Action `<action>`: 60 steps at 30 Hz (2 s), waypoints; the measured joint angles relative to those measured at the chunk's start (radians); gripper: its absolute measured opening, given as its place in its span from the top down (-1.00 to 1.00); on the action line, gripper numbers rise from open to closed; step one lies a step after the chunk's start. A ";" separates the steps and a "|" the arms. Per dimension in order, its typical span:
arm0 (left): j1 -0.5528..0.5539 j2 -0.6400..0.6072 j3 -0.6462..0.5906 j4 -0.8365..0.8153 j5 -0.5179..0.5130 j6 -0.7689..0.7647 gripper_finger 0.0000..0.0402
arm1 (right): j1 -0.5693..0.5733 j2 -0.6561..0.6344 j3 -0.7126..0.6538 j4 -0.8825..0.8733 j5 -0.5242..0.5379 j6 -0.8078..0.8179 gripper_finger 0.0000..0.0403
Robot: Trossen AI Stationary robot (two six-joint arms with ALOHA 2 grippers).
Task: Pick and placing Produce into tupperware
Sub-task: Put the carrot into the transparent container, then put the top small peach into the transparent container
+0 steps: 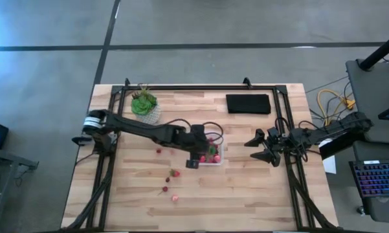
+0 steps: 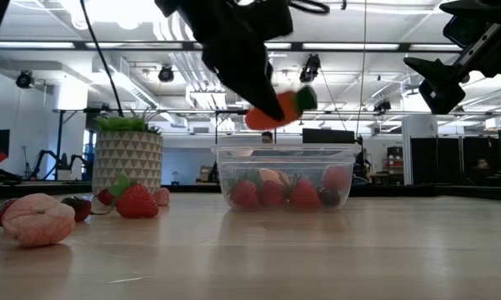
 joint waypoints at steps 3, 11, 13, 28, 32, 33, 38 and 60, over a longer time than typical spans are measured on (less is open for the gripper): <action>0.000 0.028 0.026 -0.039 -0.034 -0.002 0.11 | 0.000 -0.001 0.000 0.000 0.000 0.000 -0.53; 0.000 -0.026 0.024 -0.065 -0.135 0.003 -0.35 | 0.000 0.000 0.000 0.000 0.000 0.000 -0.54; 0.001 -0.057 0.023 -0.155 -0.147 0.035 -0.43 | 0.000 0.000 0.000 0.000 0.000 0.000 -0.54; 0.066 -0.188 -0.329 -0.305 0.051 0.132 -0.48 | 0.000 0.000 0.000 0.000 0.000 0.000 -0.54; 0.066 -0.188 -0.382 -0.226 0.062 0.132 -0.48 | 0.000 0.000 0.000 0.000 0.000 0.000 -0.52; 0.066 -0.188 -0.391 -0.218 0.070 0.133 -0.47 | 0.000 0.000 0.000 0.000 0.000 0.000 -0.52; 0.065 -0.183 -0.425 -0.173 0.072 0.133 -0.32 | 0.000 0.000 0.000 0.000 0.000 0.000 -0.54; 0.079 -0.183 -0.535 0.009 0.044 0.129 0.40 | 0.000 0.000 0.000 0.001 0.000 0.000 -0.52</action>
